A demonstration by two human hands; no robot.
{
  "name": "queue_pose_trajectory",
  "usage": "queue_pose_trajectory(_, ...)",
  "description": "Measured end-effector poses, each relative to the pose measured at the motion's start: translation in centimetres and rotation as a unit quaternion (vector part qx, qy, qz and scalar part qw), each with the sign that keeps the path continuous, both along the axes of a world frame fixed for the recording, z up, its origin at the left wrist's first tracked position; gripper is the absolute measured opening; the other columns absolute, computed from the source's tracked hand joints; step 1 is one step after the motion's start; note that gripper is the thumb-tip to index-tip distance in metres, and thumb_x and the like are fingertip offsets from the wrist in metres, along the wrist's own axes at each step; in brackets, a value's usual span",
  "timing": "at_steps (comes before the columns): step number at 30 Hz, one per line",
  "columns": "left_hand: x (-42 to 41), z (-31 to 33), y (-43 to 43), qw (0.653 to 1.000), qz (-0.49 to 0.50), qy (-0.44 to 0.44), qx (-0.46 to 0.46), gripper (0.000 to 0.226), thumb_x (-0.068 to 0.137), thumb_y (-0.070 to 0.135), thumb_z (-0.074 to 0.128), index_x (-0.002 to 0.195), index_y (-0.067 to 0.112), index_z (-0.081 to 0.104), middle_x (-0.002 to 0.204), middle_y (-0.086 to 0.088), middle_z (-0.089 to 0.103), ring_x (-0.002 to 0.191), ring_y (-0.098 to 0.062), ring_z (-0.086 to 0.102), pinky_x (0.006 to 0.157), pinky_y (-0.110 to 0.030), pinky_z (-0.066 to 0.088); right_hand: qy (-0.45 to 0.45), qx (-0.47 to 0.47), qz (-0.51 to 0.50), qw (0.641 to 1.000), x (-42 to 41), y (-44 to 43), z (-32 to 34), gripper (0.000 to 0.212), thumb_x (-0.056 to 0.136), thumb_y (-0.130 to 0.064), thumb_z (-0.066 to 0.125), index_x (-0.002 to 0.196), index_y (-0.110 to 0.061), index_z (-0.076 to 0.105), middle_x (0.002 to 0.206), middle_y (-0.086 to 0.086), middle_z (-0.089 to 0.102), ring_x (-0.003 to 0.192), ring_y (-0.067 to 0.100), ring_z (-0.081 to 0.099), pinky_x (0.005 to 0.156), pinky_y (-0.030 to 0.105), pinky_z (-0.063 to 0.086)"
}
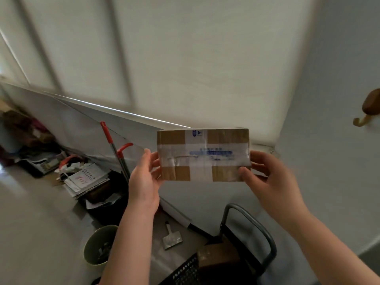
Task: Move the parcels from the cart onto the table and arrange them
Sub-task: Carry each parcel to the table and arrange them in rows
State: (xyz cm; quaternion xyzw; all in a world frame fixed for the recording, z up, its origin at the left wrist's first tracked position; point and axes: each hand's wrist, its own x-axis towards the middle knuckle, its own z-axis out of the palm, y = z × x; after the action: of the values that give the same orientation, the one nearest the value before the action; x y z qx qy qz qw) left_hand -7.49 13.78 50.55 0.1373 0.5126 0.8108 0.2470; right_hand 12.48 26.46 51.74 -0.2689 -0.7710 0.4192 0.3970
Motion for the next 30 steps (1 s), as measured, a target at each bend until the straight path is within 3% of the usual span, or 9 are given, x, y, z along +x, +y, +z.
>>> queue_pose_trajectory(3, 0.3, 1.8, -0.9, 0.996, 0.016, 0.068, 0.063, 0.032, 0.083, 0.05, 0.052, 0.076, 0.022, 0.067, 0.072, 0.006, 0.069, 0.07, -0.009, 0.067, 0.058, -0.023, 0.053, 0.074, 0.047, 0.023, 0.996, 0.2, 0.3, -0.4, 0.059, 0.082, -0.002, 0.066, 0.115, -0.049, 0.054, 0.111, -0.023, 0.064, 0.107, 0.005, 0.061, 0.086, 0.019, 0.051)
queue_pose_trajectory(6, 0.8, 2.3, -1.7, 0.985, 0.001, 0.103, 0.137, 0.03, 0.069, 0.055, 0.063, 0.062, 0.025, 0.066, 0.072, 0.004, 0.067, 0.075, -0.011, 0.066, 0.062, -0.023, 0.054, 0.118, 0.15, 0.018, 0.981, 0.7, 0.4, -0.8, 0.072, 0.085, 0.002, 0.06, 0.132, -0.049, 0.042, 0.125, -0.019, 0.056, 0.119, 0.013, 0.055, 0.096, 0.02, 0.046)
queue_pose_trajectory(11, 2.3, 1.2, -2.0, 0.979, -0.024, 0.111, 0.169, 0.062, 0.058, 0.058, 0.08, 0.091, 0.009, 0.061, 0.085, -0.001, 0.07, 0.082, -0.013, 0.068, 0.068, -0.023, 0.055, 0.092, 0.236, -0.027, 0.967, 1.5, 0.0, -2.3, 0.053, 0.081, -0.012, 0.05, 0.133, -0.004, 0.048, 0.12, 0.003, 0.057, 0.113, 0.004, 0.05, 0.091, 0.009, 0.042)
queue_pose_trajectory(15, 3.0, 1.3, -1.8, 0.98, -0.038, 0.102, 0.17, 0.06, 0.055, 0.056, 0.082, 0.089, 0.01, 0.061, 0.084, 0.0, 0.069, 0.082, -0.013, 0.067, 0.069, -0.025, 0.056, 0.138, 0.231, -0.025, 0.963, 1.7, -0.6, -2.6, 0.052, 0.082, -0.004, 0.053, 0.133, -0.01, 0.043, 0.122, -0.022, 0.05, 0.111, 0.016, 0.054, 0.093, 0.016, 0.045)
queue_pose_trajectory(17, 3.1, 1.6, -1.8, 0.978, -0.041, 0.122, 0.166, 0.058, 0.058, 0.056, 0.08, 0.088, 0.01, 0.06, 0.083, 0.0, 0.068, 0.081, -0.013, 0.065, 0.07, -0.024, 0.055, 0.16, 0.236, -0.017, 0.958, 1.9, -0.6, -2.3, 0.052, 0.084, -0.008, 0.053, 0.134, -0.017, 0.042, 0.125, -0.023, 0.049, 0.115, 0.019, 0.054, 0.096, 0.021, 0.045)
queue_pose_trajectory(21, 3.0, 2.8, -2.3, 0.959, -0.07, 0.222, 0.158, 0.047, 0.075, 0.053, 0.069, 0.103, 0.015, 0.066, 0.099, 0.0, 0.069, 0.096, -0.017, 0.063, 0.078, -0.029, 0.053, 0.259, 0.065, 0.031, 0.963, 1.9, -0.6, -0.5, 0.059, 0.081, -0.004, 0.059, 0.128, -0.038, 0.049, 0.123, -0.002, 0.062, 0.113, 0.021, 0.059, 0.093, 0.03, 0.049)
queue_pose_trajectory(25, 2.6, 3.5, -2.9, 0.934, -0.096, 0.332, 0.087, 0.049, 0.081, 0.048, 0.065, 0.126, 0.028, 0.058, 0.125, 0.005, 0.063, 0.12, -0.016, 0.056, 0.093, -0.029, 0.049, 0.28, -0.032, 0.05, 0.958, 1.8, -0.1, 2.3, 0.024, 0.082, -0.022, 0.067, 0.102, -0.036, 0.067, 0.097, -0.009, 0.073, 0.089, 0.007, 0.068, 0.074, 0.017, 0.053)
queue_pose_trajectory(27, 2.5, 3.7, -2.8, 0.923, -0.077, 0.375, 0.042, 0.04, 0.084, 0.03, 0.066, 0.123, 0.039, 0.059, 0.123, 0.014, 0.063, 0.118, -0.007, 0.055, 0.089, -0.016, 0.047, 0.26, -0.053, 0.048, 0.963, 1.4, 0.0, 2.9, 0.022, 0.088, -0.016, 0.062, 0.1, -0.033, 0.069, 0.091, -0.011, 0.074, 0.083, 0.003, 0.068, 0.072, 0.014, 0.051)
queue_pose_trajectory(30, 2.4, 3.3, -2.2, 0.923, -0.01, 0.383, -0.026, 0.041, 0.084, 0.01, 0.067, 0.118, 0.032, 0.063, 0.111, 0.018, 0.068, 0.105, -0.002, 0.061, 0.077, -0.008, 0.048, 0.253, -0.073, 0.065, 0.963, 0.8, -0.7, 2.9, 0.03, 0.088, -0.013, 0.052, 0.109, -0.029, 0.066, 0.098, -0.014, 0.073, 0.09, 0.001, 0.067, 0.074, 0.013, 0.05)
